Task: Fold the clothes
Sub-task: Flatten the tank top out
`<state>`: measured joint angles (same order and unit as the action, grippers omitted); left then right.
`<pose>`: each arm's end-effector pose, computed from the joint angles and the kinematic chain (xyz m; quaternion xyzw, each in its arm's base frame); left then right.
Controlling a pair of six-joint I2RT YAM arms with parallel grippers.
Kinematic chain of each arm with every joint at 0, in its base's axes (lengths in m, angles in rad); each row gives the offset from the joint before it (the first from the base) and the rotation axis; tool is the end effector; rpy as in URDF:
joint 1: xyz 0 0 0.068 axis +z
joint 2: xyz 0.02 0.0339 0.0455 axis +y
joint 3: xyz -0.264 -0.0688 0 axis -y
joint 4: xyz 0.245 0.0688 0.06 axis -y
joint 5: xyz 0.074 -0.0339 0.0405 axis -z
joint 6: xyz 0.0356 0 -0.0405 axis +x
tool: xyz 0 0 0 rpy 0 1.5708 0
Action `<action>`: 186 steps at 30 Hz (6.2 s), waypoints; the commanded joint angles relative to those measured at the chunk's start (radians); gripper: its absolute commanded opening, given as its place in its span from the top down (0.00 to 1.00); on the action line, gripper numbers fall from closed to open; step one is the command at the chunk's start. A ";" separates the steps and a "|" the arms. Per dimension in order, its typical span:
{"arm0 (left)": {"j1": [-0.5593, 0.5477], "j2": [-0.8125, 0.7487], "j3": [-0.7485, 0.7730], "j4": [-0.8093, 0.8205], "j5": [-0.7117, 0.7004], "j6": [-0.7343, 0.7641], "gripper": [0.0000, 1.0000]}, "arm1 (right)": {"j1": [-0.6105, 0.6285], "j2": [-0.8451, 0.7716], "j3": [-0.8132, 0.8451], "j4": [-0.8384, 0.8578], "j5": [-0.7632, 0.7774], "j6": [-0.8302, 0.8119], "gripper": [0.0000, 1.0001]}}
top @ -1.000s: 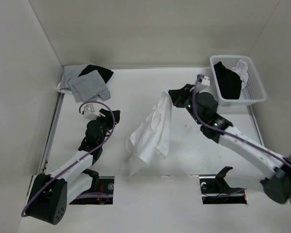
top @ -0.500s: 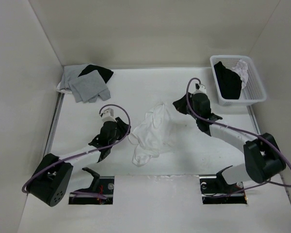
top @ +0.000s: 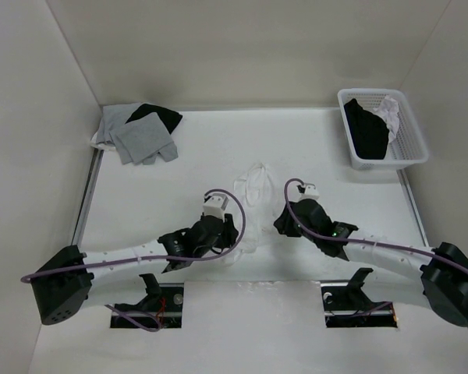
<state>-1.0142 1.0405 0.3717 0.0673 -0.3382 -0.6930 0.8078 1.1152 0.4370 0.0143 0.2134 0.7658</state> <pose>0.1181 -0.1675 0.1755 0.0621 0.8735 -0.2482 0.4141 0.1561 0.1523 0.1765 0.0279 0.8946 0.2408 0.3754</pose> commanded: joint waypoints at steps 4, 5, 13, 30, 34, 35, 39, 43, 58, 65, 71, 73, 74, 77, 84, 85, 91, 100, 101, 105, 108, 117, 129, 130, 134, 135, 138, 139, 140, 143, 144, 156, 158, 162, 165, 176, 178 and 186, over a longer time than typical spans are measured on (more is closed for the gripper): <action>0.132 0.032 0.066 0.012 -0.151 -0.057 0.54 | -0.026 0.108 0.152 0.139 0.026 -0.103 0.77; 0.206 0.014 0.050 0.037 -0.134 -0.091 0.52 | -0.049 0.167 0.202 0.162 -0.008 -0.120 0.85; 0.518 0.075 -0.020 0.140 0.145 -0.148 0.55 | -0.068 0.504 0.476 0.174 -0.092 -0.210 0.72; 0.444 0.127 -0.025 -0.036 0.254 -0.106 0.64 | -0.080 0.676 0.523 0.144 -0.176 -0.188 0.75; 0.423 0.142 -0.021 -0.049 0.211 -0.106 0.64 | -0.081 0.690 0.534 0.138 -0.190 -0.180 0.76; 0.414 0.160 -0.013 -0.047 0.203 -0.105 0.64 | -0.081 0.692 0.536 0.135 -0.190 -0.180 0.76; 0.392 0.226 0.006 -0.040 0.171 -0.094 0.68 | -0.083 0.675 0.533 0.118 -0.181 -0.180 0.72; 0.374 0.251 0.030 -0.044 0.148 -0.080 0.76 | -0.086 0.670 0.519 0.115 -0.180 -0.171 0.71; 0.432 0.044 0.288 -0.063 -0.077 0.033 0.96 | -0.089 0.226 0.520 0.113 -0.161 -0.200 0.96; 0.362 -0.155 0.466 -0.061 -0.345 0.145 0.98 | -0.068 -0.099 0.659 -0.025 -0.152 -0.281 0.96; 0.120 -0.355 0.590 0.139 -0.533 0.389 0.98 | 0.094 -0.276 0.871 -0.146 -0.100 -0.370 0.96; 0.003 -0.379 0.627 0.236 -0.562 0.496 0.98 | 0.179 -0.301 0.926 -0.168 -0.045 -0.405 0.97; -0.031 -0.381 0.641 0.267 -0.565 0.532 0.98 | 0.220 -0.305 0.948 -0.175 -0.020 -0.424 0.97; -0.186 -0.364 0.720 0.490 -0.559 0.758 0.98 | 0.471 -0.290 1.089 -0.206 0.186 -0.541 0.98; -0.339 -0.316 0.773 0.698 -0.570 0.993 0.99 | 0.650 -0.265 1.155 -0.214 0.360 -0.620 0.97; -0.347 -0.313 0.763 0.713 -0.576 1.009 0.98 | 0.649 -0.268 1.139 -0.206 0.372 -0.626 0.97; -0.284 -0.269 0.635 0.805 -0.611 1.057 0.96 | 0.387 -0.262 0.996 -0.198 0.272 -0.528 0.96; 0.105 -0.051 0.335 0.750 -0.653 0.746 0.95 | -0.363 0.075 0.744 0.051 -0.390 -0.192 0.96; 0.171 -0.002 0.349 0.723 -0.613 0.690 0.95 | -0.406 0.156 0.767 0.074 -0.413 -0.180 0.96; 0.434 0.318 0.574 0.536 -0.394 0.462 0.94 | -0.534 0.527 1.006 0.047 -0.474 -0.168 0.95; 0.535 0.528 0.789 0.450 -0.303 0.418 0.94 | -0.592 0.769 1.272 -0.072 -0.485 -0.160 0.95; 0.615 0.733 1.074 0.140 -0.208 0.279 0.83 | -0.608 0.822 1.337 -0.139 -0.405 -0.155 0.58; 0.210 0.307 0.319 -0.006 -0.021 -0.141 0.85 | -0.468 0.247 0.433 0.199 -0.223 -0.085 0.98; 0.187 0.253 0.261 -0.024 -0.015 -0.204 0.83 | -0.456 0.209 0.392 0.203 -0.206 -0.086 0.98; 0.127 0.187 0.145 -0.015 0.030 -0.358 0.68 | -0.427 0.086 0.272 0.202 -0.183 -0.092 0.95; 0.112 0.200 0.129 0.006 0.048 -0.382 0.65 | -0.424 0.066 0.250 0.200 -0.183 -0.092 0.95; 0.088 0.240 0.113 0.077 0.096 -0.410 0.62 | -0.416 0.011 0.195 0.197 -0.184 -0.094 0.94; 0.082 0.257 0.110 0.106 0.116 -0.416 0.62 | -0.414 -0.003 0.181 0.197 -0.186 -0.097 0.93; 0.079 0.265 0.110 0.120 0.125 -0.421 0.62 | -0.414 -0.014 0.168 0.196 -0.186 -0.100 0.93; 0.056 0.286 0.116 0.127 0.131 -0.424 0.62 | -0.414 -0.041 0.131 0.193 -0.187 -0.103 0.93; 0.055 0.296 0.115 0.129 0.130 -0.428 0.62 | -0.414 -0.049 0.120 0.194 -0.186 -0.103 0.93; 0.032 0.463 0.165 0.158 0.137 -0.431 0.67 | -0.411 -0.095 0.080 0.204 -0.189 -0.099 0.90; 0.016 0.475 0.177 0.149 0.146 -0.431 0.70 | -0.411 -0.095 0.077 0.204 -0.189 -0.099 0.89; 0.010 0.472 0.182 0.073 0.168 -0.439 0.71 | -0.419 -0.100 0.069 0.204 -0.187 -0.095 0.86; 0.012 0.426 0.156 0.025 0.140 -0.445 0.70 | -0.420 -0.100 0.066 0.205 -0.190 -0.095 0.84; -0.030 0.484 0.174 0.028 0.154 -0.459 0.75 | -0.414 -0.095 0.063 0.219 -0.190 -0.094 0.84; -0.033 0.493 0.176 0.032 0.169 -0.459 0.82 | -0.419 -0.092 0.060 0.220 -0.190 -0.094 0.84; 0.149 0.169 0.107 -0.076 0.098 -0.399 0.99 | -0.425 -0.106 0.055 0.129 -0.118 -0.092 0.67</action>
<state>-0.9447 1.3842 0.5068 0.0822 -0.1795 -1.1355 0.3866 1.0389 0.5014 0.1596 0.0391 0.6712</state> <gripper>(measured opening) 0.021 0.319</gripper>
